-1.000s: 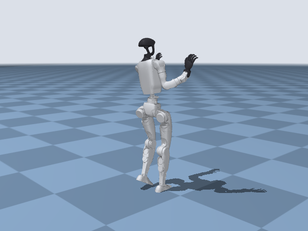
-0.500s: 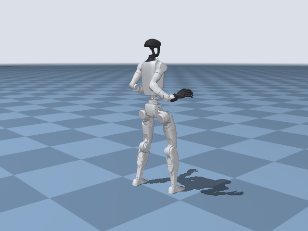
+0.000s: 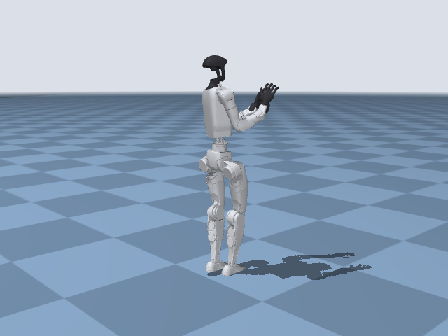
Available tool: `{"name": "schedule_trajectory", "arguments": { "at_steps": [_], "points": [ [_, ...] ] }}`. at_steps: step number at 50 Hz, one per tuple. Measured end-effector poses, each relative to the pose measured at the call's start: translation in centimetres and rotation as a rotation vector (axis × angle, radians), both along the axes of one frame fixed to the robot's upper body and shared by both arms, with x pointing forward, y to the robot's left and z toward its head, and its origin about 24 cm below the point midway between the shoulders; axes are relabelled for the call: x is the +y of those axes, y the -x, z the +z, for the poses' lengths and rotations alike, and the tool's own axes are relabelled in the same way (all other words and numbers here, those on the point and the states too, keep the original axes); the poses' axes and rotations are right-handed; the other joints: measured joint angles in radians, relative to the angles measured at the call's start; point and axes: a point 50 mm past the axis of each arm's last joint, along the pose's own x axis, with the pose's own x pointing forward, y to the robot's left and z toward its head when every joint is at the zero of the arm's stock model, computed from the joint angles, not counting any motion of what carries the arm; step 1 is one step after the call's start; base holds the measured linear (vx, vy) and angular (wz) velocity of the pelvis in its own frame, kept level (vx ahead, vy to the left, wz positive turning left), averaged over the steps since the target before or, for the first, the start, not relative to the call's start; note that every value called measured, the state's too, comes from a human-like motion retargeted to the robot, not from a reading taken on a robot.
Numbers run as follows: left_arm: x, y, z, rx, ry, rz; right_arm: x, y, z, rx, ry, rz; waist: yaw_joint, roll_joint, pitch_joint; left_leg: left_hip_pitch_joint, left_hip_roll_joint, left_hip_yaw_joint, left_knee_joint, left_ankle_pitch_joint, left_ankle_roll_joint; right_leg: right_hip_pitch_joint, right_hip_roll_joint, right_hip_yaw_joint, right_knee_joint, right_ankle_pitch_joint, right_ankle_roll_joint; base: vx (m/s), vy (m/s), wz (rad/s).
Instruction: Dance
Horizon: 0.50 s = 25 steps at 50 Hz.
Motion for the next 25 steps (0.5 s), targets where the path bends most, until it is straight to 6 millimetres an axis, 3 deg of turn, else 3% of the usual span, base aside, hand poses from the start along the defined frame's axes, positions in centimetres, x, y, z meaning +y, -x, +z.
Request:
{"name": "schedule_trajectory", "arguments": {
  "at_steps": [2,5,10,12,13,17,22,25],
  "points": [
    [1.3,0.9,1.7,-0.095,0.082,-0.002,-3.1,0.1,0.7,-0.034,-0.043,-0.117,-0.002,-0.009,-0.006,-0.032,0.012,0.010,0.074,0.011,-0.017,0.008,-0.028,0.008,-0.033,0.008,0.040,0.19,-0.05,0.36],
    [3.9,3.7,4.1,-0.294,0.205,-0.029,-8.2,1.6,1.3,-0.099,-0.137,-0.275,0.012,-0.044,-0.009,-0.109,0.009,-0.022,0.220,0.060,-0.073,0.035,-0.045,0.000,-0.081,0.000,0.025,0.11,-0.08,0.15],
    [7.8,8.4,5.5,-0.593,0.387,0.036,-16.0,8.2,-0.2,-0.319,-0.257,-0.655,0.101,-0.072,0.012,-0.223,0.011,-0.156,0.479,0.144,-0.172,0.057,-0.049,-0.005,-0.089,-0.019,0.048,0.16,-0.12,0.06],
    [9.2,9.9,5.0,-0.664,0.423,0.139,-18.1,11.1,-1.4,-0.368,-0.256,-0.826,0.135,-0.077,0.030,-0.237,-0.013,-0.245,0.527,0.151,-0.241,0.062,-0.055,-0.001,-0.084,-0.026,0.077,0.13,-0.03,0.03],
    [10.0,10.6,4.6,-0.689,0.441,0.210,-19.0,12.5,-2.1,-0.372,-0.250,-0.908,0.146,-0.083,0.036,-0.244,-0.025,-0.279,0.551,0.152,-0.237,0.064,-0.064,0.002,-0.082,-0.030,0.092,0.12,0.02,0.00],
    [13.1,13.8,2.0,-0.675,0.392,0.480,-21.3,17.2,-5.5,-0.229,-0.201,-1.181,0.168,-0.109,0.044,-0.248,-0.011,-0.324,0.617,0.055,-0.060,0.071,-0.099,0.026,-0.087,-0.034,0.123,0.16,0.07,-0.20],
    [16.6,18.1,-1.9,-0.435,0.289,0.739,-22.9,22.0,-10.1,0.051,-0.249,-1.369,0.201,-0.106,0.062,-0.125,-0.073,-0.481,0.510,0.104,-0.113,0.061,-0.104,0.102,-0.086,-0.014,0.147,0.17,0.16,-0.75],
    [17.9,20.8,-4.4,-0.238,0.252,0.845,-22.9,23.6,-13.2,0.233,-0.337,-1.373,0.205,-0.088,0.072,-0.039,-0.059,-0.501,0.344,0.056,-0.130,0.046,-0.091,0.147,-0.092,0.019,0.155,0.14,0.25,-0.79]
  ]
}}
